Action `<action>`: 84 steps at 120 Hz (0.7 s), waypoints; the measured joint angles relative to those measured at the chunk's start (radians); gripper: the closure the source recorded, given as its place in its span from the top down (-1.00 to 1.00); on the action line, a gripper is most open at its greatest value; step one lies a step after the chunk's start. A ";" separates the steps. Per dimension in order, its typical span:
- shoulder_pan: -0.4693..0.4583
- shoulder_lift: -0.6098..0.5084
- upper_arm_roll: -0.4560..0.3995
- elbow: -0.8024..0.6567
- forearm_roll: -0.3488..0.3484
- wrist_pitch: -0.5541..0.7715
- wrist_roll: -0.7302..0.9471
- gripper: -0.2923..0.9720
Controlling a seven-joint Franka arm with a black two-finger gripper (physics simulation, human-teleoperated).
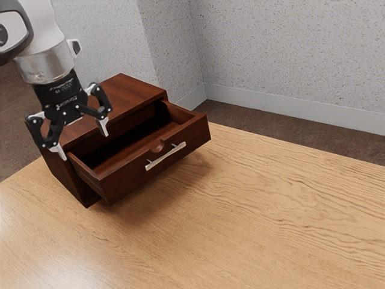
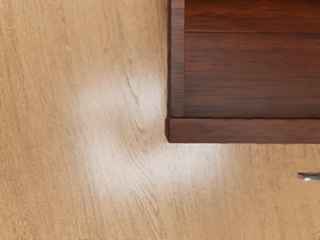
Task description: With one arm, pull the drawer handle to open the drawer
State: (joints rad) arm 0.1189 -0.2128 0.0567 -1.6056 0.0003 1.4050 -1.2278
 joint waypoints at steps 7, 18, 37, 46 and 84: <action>0.000 0.000 0.000 -0.001 0.000 -0.002 -0.035 0.53; 0.000 0.000 0.000 -0.001 0.000 -0.002 -0.083 0.53; 0.001 -0.001 0.000 -0.005 0.000 -0.002 -0.151 0.54; 0.001 -0.001 0.000 -0.007 0.001 -0.002 -0.177 0.54; 0.001 -0.002 0.000 -0.007 0.003 -0.001 -0.259 0.54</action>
State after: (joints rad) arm 0.1196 -0.2144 0.0568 -1.6126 0.0028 1.4040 -1.4865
